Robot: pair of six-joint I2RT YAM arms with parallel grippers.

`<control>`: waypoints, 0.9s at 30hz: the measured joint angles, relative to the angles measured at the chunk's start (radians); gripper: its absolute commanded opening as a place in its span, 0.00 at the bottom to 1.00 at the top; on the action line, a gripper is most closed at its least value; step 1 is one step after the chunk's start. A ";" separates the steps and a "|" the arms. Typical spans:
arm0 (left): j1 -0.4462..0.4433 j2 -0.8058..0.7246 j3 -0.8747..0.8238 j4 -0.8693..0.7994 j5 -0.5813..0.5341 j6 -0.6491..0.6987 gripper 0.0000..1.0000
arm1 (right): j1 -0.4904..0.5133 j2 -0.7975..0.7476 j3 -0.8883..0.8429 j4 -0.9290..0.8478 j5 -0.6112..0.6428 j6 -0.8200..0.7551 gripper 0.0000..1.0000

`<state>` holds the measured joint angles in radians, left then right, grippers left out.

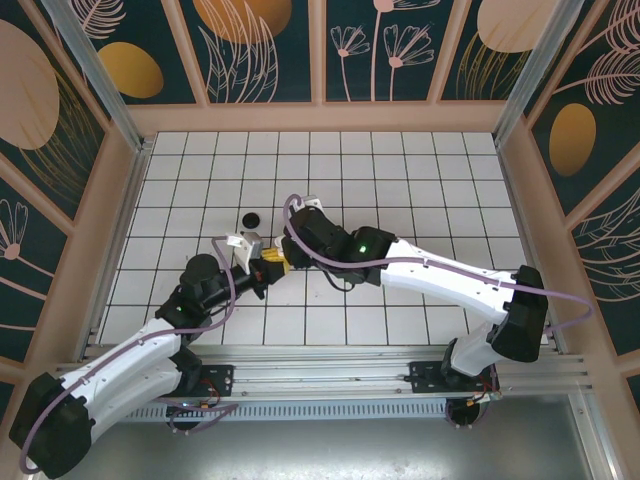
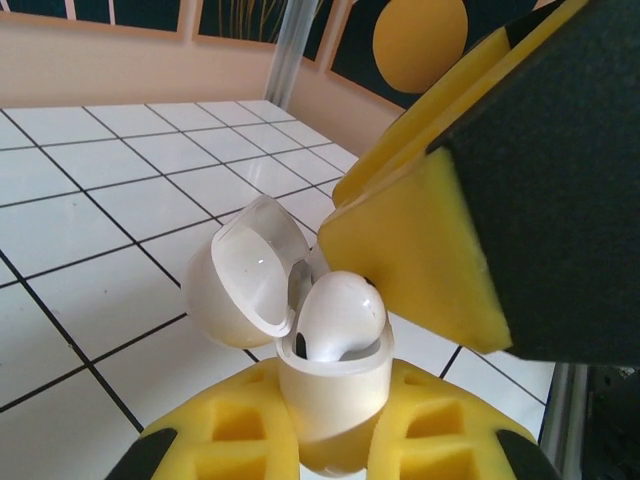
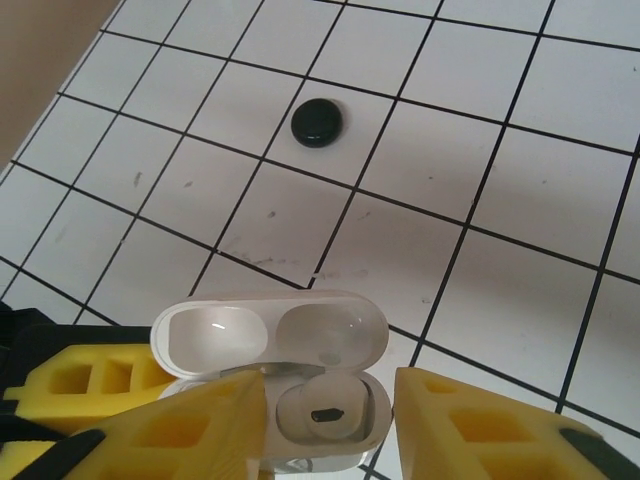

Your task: Insert wireless bluetooth earbuds into charging case

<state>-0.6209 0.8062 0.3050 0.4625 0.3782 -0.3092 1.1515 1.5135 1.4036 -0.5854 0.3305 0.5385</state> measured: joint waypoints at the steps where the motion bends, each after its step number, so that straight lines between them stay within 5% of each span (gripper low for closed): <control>1: 0.001 -0.002 0.000 0.006 -0.001 0.000 0.00 | -0.004 -0.002 0.005 -0.001 -0.006 0.004 0.44; 15: 0.003 -0.016 0.000 0.057 0.074 0.000 0.00 | -0.085 -0.147 0.016 0.047 -0.158 0.025 0.47; 21: 0.003 -0.003 0.013 0.080 0.166 0.001 0.00 | -0.286 -0.241 -0.055 0.138 -0.362 0.025 0.47; 27: 0.003 0.034 0.051 0.134 0.257 0.001 0.00 | -0.389 -0.225 -0.141 0.182 -0.602 0.031 0.27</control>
<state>-0.6182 0.8402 0.3561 0.5961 0.6353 -0.3084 0.7620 1.2884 1.2625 -0.4030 -0.2718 0.5690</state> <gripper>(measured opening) 0.094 0.325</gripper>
